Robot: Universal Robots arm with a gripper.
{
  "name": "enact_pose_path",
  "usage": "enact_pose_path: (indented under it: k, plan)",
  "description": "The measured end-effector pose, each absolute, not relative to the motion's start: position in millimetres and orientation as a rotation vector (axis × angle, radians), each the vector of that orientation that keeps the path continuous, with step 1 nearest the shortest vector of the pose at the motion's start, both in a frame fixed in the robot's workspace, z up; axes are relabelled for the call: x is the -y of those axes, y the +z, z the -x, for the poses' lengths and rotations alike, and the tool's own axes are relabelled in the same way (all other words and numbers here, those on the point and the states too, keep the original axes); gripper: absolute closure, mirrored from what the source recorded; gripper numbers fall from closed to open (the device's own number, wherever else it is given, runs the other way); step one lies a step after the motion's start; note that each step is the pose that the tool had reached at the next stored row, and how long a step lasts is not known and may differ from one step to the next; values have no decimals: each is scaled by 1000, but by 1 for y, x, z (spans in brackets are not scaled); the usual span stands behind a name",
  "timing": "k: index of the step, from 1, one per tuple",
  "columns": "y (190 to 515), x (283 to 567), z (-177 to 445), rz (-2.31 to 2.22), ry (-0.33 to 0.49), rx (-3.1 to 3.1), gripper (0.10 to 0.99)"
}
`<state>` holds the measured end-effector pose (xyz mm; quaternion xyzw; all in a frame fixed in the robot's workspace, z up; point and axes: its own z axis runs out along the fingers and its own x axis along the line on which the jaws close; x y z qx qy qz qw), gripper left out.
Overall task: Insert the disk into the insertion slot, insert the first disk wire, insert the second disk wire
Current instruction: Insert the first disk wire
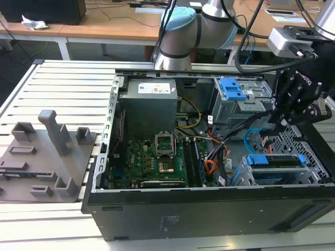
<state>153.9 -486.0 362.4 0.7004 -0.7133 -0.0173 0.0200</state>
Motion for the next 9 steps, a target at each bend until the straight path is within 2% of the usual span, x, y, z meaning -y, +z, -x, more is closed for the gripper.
enact_pose_path:
  k: [9]
  plan:
    - [352,484,-154,-2164,-34,2205,784]
